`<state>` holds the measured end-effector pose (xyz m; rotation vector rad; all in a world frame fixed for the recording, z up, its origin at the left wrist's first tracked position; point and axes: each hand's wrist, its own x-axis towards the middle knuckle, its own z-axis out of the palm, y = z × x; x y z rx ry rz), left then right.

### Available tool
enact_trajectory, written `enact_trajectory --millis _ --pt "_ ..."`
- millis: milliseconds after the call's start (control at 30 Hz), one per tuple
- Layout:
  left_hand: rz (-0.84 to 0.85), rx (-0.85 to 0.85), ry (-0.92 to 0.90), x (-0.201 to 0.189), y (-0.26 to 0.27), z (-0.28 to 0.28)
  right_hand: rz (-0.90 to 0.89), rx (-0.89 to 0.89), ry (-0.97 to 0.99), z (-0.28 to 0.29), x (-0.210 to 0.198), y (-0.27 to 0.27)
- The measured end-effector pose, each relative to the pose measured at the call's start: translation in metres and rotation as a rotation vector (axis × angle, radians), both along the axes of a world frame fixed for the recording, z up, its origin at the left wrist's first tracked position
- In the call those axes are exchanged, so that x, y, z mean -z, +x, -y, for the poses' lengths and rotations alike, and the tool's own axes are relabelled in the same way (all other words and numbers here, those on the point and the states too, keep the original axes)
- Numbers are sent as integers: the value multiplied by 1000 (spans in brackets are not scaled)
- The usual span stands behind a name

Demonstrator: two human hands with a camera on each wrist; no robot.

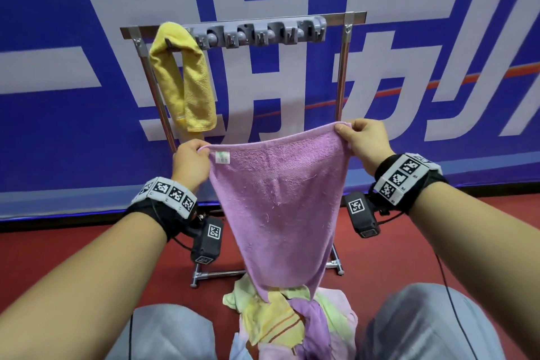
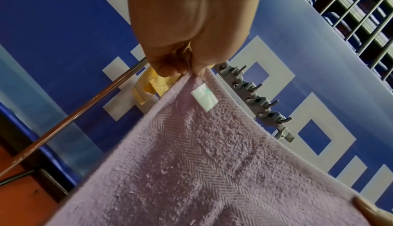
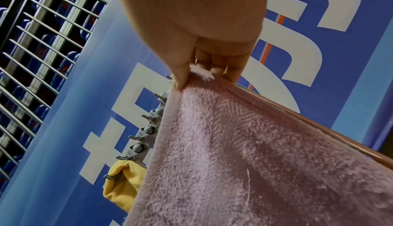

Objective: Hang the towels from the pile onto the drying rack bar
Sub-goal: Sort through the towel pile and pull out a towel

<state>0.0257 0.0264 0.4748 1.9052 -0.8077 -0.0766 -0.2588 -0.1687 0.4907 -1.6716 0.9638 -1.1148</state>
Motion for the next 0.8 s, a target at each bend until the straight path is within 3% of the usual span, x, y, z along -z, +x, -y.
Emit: enact_trajectory --millis 267,433,667,800 --pt "-72 -48 25 9 6 -8 -19 65 39 1 6 -3" --pt "-70 31 69 12 1 -6 -50 87 97 -2 9 0" --pt "-123 106 54 8 -13 2 -62 -74 217 -26 -1 11" --pt "-197 191 -1 -1 -31 10 -96 -266 244 -44 -12 21"
